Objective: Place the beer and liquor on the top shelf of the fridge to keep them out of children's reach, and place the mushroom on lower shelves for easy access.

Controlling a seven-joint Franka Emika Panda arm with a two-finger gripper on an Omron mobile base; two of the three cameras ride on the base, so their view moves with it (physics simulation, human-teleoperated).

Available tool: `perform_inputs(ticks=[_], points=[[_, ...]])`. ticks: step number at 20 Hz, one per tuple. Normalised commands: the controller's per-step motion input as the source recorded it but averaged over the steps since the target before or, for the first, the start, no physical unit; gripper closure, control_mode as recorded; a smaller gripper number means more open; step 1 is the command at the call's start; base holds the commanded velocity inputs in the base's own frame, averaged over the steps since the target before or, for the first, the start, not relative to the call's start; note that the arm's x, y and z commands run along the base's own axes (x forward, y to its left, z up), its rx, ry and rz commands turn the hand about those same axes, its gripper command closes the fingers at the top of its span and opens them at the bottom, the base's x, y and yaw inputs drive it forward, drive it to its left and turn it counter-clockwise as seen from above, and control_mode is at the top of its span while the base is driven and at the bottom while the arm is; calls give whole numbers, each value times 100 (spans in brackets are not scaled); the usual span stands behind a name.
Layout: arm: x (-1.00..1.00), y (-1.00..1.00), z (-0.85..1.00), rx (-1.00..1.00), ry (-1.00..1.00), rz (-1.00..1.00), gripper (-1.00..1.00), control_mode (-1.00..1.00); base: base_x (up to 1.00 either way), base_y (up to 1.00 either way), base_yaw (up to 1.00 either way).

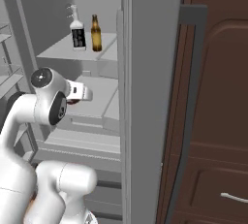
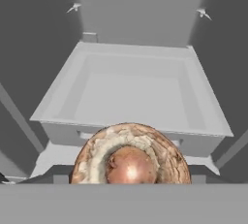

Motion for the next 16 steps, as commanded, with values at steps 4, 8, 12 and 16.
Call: perform_inputs(ticks=[4,8,12,16], points=[[45,0,-37,0,0,0,100,-100,0,0,0],[49,0,-34,0,0,0,100,-100,0,0,0],[55,0,-31,0,0,0,100,-100,0,0,0],[57,0,-38,0,2,0,100,-100,0,0,0]])
